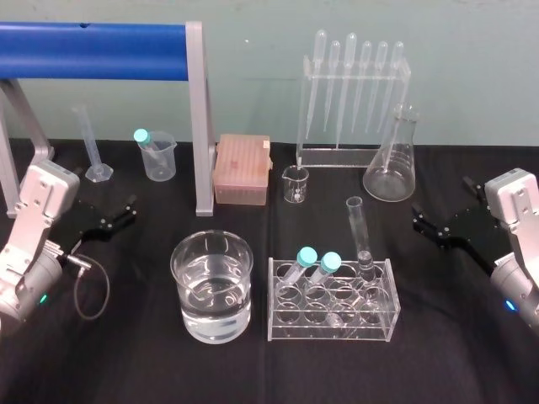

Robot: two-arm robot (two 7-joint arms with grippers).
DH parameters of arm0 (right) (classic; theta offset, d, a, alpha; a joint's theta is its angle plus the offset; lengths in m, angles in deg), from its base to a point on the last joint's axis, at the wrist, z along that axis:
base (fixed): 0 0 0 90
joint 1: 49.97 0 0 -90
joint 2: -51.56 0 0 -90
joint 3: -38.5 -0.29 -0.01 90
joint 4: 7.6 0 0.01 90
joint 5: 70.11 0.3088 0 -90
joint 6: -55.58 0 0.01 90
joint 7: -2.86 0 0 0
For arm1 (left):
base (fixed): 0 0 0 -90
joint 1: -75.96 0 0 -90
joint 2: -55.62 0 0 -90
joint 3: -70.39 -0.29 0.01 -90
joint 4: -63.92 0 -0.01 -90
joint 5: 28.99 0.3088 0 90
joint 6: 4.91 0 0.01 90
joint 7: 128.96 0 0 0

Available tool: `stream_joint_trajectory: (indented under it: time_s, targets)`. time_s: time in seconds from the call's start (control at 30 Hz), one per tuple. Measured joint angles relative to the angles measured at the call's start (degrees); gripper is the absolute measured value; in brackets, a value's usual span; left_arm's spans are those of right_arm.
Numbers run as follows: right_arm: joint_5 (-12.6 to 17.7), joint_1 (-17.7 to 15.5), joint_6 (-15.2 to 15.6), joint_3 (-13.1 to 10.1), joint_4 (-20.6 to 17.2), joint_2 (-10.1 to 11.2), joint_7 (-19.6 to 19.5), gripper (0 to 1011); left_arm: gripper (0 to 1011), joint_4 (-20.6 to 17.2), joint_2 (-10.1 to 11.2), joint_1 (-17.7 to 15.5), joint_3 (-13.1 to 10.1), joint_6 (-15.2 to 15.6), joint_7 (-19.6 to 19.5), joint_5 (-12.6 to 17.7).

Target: Hold the test tube with one hand and immerse one end into the beaker, then return it to the test tube rack.

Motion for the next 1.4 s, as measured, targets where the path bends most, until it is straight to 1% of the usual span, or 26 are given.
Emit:
stream_joint_trajectory:
  time_s: [0.37, 0.47, 0.53, 0.6, 0.63, 0.67, 0.77, 0.83, 0.87, 0.9, 0.93, 0.97, 1.1, 1.13, 1.2, 1.27, 1.3, 1.4]
  targets:
    - [0.0, 0.0, 0.0, 0.0, 0.0, 0.0, 0.0, 1000, 1000, 0.0, 0.0, 0.0, 0.0, 0.0, 0.0, 0.0]
    - [0.4, 0.0, 0.0, -0.9, 0.0, -0.3, 0.2, 1000, 1000, 0.0, 0.0, 0.0, 0.0, 0.0, 0.0, 0.0]
    - [1.6, 0.0, -0.2, -1.8, -0.2, -0.5, 0.9, 1000, 1000, 0.0, 0.0, 0.0, 0.0, 0.0, 0.0, 0.0]
    - [6.7, -0.5, -1.1, -4.7, -1.8, -0.6, 4.2, 1000, 1000, 0.0, 0.0, 0.0, 0.0, 0.0, 0.0, 0.0]
    - [6.7, -0.5, -1.1, -4.7, -1.8, -0.6, 4.2, 1000, 1000, 0.0, 0.0, 0.0, 0.0, 0.0, 0.0, 0.0]
    - [9.9, -0.8, -1.7, -6.1, -3.0, -0.5, 6.8, 1000, 1000, 0.0, 0.0, 0.0, 0.0, 0.0, 0.0, 0.0]
    - [14.7, -1.4, -2.7, -8.0, -4.9, 0.0, 11.5, 1000, 1000, 0.0, 0.0, 0.0, 0.0, 0.0, 0.0, 0.0]
    - [19.6, -2.4, -4.5, -9.7, -7.6, 1.0, 17.9, 1000, 1000, 0.0, 0.0, 0.0, 0.0, 0.0, 0.0, 0.0]
    - [19.6, -2.4, -4.5, -9.7, -7.6, 1.0, 17.9, 1000, 1000, 0.0, 0.0, 0.0, 0.0, 0.0, 0.0, 0.0]
    - [21.7, -2.8, -5.4, -10.2, -8.8, 1.5, 21.5, 1000, 1000, 0.0, 0.0, 0.0, 0.0, 0.0, 0.0, 0.0]
    - [22.6, -3.0, -5.8, -10.3, -9.4, 1.8, 23.3, 1000, 1000, 0.0, 0.0, 0.0, 0.0, 0.0, 0.0, 0.0]
    - [24.2, -3.2, -6.3, -10.4, -10.4, 2.3, 26.5, 1000, 1000, 0.0, 0.0, 0.0, 0.0, 0.0, 0.0, 0.0]
    - [26.0, -3.5, -6.5, -10.2, -11.4, 3.1, 31.8, 1000, 1000, 0.0, 0.0, 0.0, 0.0, 0.0, 0.0, 0.0]
    - [26.3, -3.6, -6.5, -9.9, -11.7, 3.4, 33.8, 1000, 1000, 0.0, 0.0, 0.0, 0.0, 0.0, 0.0, 0.0]
    - [26.4, -3.6, -6.1, -9.2, -11.8, 3.7, 36.3, 1000, 1000, 0.0, 0.0, 0.0, 0.0, 0.0, 0.0, 0.0]
    - [26.4, -3.4, -5.5, -8.5, -11.8, 3.9, 37.7, 1000, 1000, 0.0, 0.0, 0.0, 0.0, 0.0, 0.0, 0.0]
    - [26.1, -3.2, -4.6, -7.9, -11.7, 4.1, 38.8, 1000, 1000, 0.0, 0.0, 0.0, 0.0, 0.0, 0.0, 0.0]
    - [25.4, -2.7, -3.3, -7.1, -11.3, 4.1, 39.7, 1000, 1000, 0.0, 0.0, 0.0, 0.0, 0.0, 0.0, 0.0]
